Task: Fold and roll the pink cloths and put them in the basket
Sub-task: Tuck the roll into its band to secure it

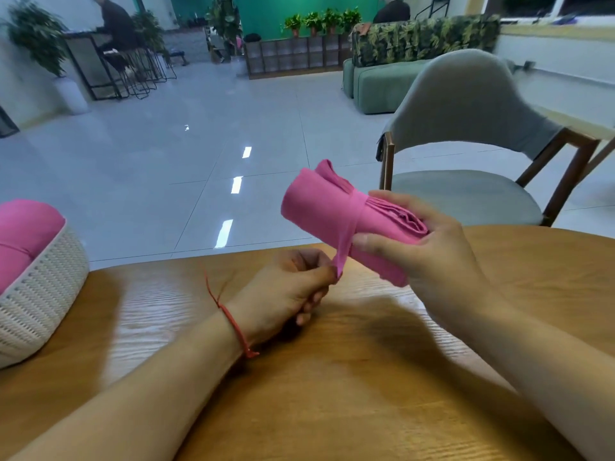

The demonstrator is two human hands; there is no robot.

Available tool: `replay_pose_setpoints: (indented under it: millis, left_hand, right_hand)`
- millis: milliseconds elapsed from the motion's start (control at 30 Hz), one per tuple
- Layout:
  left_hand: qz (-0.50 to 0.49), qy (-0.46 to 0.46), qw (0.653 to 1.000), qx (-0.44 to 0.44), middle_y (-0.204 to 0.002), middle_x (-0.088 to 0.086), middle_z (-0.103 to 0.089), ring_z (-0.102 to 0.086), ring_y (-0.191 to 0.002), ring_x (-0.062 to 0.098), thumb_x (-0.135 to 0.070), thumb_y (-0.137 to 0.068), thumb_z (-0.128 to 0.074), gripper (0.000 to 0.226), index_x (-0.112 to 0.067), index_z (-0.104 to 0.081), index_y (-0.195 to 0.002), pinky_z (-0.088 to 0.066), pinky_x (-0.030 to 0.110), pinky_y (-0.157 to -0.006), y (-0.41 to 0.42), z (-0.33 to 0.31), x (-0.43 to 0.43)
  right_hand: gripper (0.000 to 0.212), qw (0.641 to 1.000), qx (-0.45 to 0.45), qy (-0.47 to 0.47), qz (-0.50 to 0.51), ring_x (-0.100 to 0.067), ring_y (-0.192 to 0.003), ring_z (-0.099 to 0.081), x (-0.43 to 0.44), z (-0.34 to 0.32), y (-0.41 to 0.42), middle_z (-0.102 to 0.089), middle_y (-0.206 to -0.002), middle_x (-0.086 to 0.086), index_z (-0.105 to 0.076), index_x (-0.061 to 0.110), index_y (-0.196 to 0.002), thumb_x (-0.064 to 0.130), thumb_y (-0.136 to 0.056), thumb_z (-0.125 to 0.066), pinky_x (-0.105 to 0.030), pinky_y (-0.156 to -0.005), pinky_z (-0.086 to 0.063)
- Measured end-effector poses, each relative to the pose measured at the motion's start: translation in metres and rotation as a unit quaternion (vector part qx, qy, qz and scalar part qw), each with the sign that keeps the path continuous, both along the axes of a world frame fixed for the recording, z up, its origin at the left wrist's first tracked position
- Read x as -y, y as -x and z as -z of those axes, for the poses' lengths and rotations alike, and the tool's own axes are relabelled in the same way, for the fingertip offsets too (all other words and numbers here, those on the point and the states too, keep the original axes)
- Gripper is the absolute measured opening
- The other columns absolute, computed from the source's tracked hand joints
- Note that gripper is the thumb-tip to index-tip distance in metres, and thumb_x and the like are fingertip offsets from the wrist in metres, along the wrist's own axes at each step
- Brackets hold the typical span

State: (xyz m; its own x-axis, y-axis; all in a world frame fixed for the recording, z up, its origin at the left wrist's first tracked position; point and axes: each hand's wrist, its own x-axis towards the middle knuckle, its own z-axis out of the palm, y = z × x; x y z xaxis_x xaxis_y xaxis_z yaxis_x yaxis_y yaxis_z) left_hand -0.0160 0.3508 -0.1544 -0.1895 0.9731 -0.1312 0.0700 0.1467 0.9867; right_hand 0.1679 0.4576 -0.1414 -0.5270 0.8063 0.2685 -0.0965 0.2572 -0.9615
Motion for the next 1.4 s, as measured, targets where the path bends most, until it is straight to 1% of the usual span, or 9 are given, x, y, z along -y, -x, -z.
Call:
replay_pose_setpoints:
  millis: [133, 333, 533, 700, 833, 933, 1067, 1300, 1400]
  left_hand:
    - [-0.042, -0.023, 0.996, -0.078, -0.058, 0.002, -0.052, -0.038, -0.039, 0.018, -0.028, -0.104, -0.063, 0.023, -0.011, -0.063, -0.088, -0.029, 0.02, -0.038, -0.016, 0.005, 0.0]
    - [-0.049, -0.026, 0.995, -0.077, -0.058, 0.003, -0.055, -0.042, -0.04, 0.015, -0.033, -0.104, -0.061, 0.036, 0.0, -0.062, -0.092, -0.032, 0.02, -0.038, -0.032, 0.009, 0.0]
    - [-0.12, -0.056, 0.985, -0.108, -0.066, 0.003, -0.063, -0.052, -0.048, 0.02, -0.038, -0.101, -0.067, 0.022, -0.019, -0.066, -0.09, -0.044, 0.03, -0.043, -0.006, 0.003, 0.003]
    - [-0.209, -0.097, 0.925, -0.302, -0.094, -0.013, -0.068, -0.066, -0.079, 0.013, -0.021, -0.103, -0.058, 0.016, -0.036, -0.059, -0.11, -0.06, 0.046, -0.078, 0.03, 0.016, 0.001]
    - [-0.224, -0.219, 0.932, -0.18, -0.12, -0.004, -0.069, -0.067, -0.113, 0.019, -0.017, -0.106, -0.04, 0.03, -0.026, -0.063, -0.124, -0.058, 0.052, -0.093, 0.029, 0.009, 0.004]
    - [-0.191, -0.268, 0.935, -0.129, -0.134, -0.001, -0.066, -0.062, -0.128, 0.021, -0.045, -0.106, -0.035, 0.045, -0.02, -0.061, -0.132, -0.054, 0.046, -0.099, 0.019, 0.005, 0.009]
    - [-0.121, -0.202, 0.946, -0.223, -0.127, -0.005, -0.07, -0.065, -0.123, 0.011, -0.057, -0.087, -0.064, 0.051, -0.035, -0.062, -0.133, -0.055, 0.039, -0.101, 0.015, 0.009, 0.014]
    - [-0.106, -0.181, 0.976, -0.057, -0.121, 0.006, -0.069, -0.069, -0.11, 0.034, -0.047, -0.082, -0.077, 0.049, -0.022, -0.068, -0.123, -0.062, 0.057, -0.081, 0.02, 0.009, 0.011]
    - [-0.148, -0.183, 0.969, -0.072, -0.111, 0.007, -0.071, -0.07, -0.104, 0.028, -0.044, -0.085, -0.077, 0.037, -0.017, -0.07, -0.109, -0.061, 0.046, -0.079, 0.021, 0.01, 0.008]
  right_hand:
    - [0.053, 0.95, -0.123, 0.286, -0.029, -0.024, -0.089, -0.077, 0.013, 0.006, 0.014, -0.073, -0.127, -0.009, -0.064, 0.028, -0.14, 0.02, -0.09, -0.079, -0.037, -0.063, -0.058]
    - [0.04, 0.934, -0.145, 0.327, 0.019, -0.023, -0.088, -0.073, 0.002, 0.011, 0.014, -0.077, -0.114, -0.014, -0.07, 0.015, -0.132, 0.028, -0.095, -0.076, -0.039, -0.07, -0.057]
    - [0.037, 0.901, -0.122, 0.414, -0.035, -0.027, -0.068, -0.068, 0.005, 0.005, 0.005, -0.074, -0.089, -0.016, -0.07, 0.013, -0.118, 0.04, -0.093, -0.074, -0.025, -0.047, -0.049]
    - [0.038, 0.93, -0.059, 0.357, -0.058, -0.031, -0.065, -0.064, -0.003, 0.006, 0.002, -0.071, -0.09, -0.018, -0.071, 0.011, -0.116, 0.042, -0.094, -0.069, -0.027, -0.042, -0.045]
    - [0.034, 0.945, -0.027, 0.316, -0.08, -0.033, -0.065, -0.064, -0.004, 0.006, 0.001, -0.071, -0.09, -0.018, -0.07, 0.01, -0.111, 0.039, -0.094, -0.067, -0.028, -0.04, -0.042]
    - [0.039, 0.954, 0.014, 0.281, -0.101, -0.036, -0.063, -0.065, -0.002, 0.008, 0.003, -0.071, -0.09, -0.023, -0.071, 0.009, -0.115, 0.041, -0.093, -0.065, -0.029, -0.041, -0.041]
    - [0.04, 0.957, 0.035, 0.261, -0.126, -0.034, -0.061, -0.065, -0.002, 0.009, 0.004, -0.072, -0.089, -0.023, -0.072, 0.009, -0.122, 0.04, -0.1, -0.06, -0.03, -0.04, -0.042]
    - [0.046, 0.947, 0.02, 0.271, -0.169, -0.035, -0.067, -0.066, -0.002, 0.007, 0.0, -0.072, -0.098, -0.023, -0.068, 0.008, -0.129, 0.041, -0.098, -0.062, -0.031, -0.045, -0.045]
    - [0.046, 0.958, 0.05, 0.236, -0.153, -0.029, -0.075, -0.068, -0.003, 0.01, 0.001, -0.073, -0.113, -0.019, -0.071, 0.02, -0.129, 0.045, -0.09, -0.073, -0.037, -0.052, -0.046]
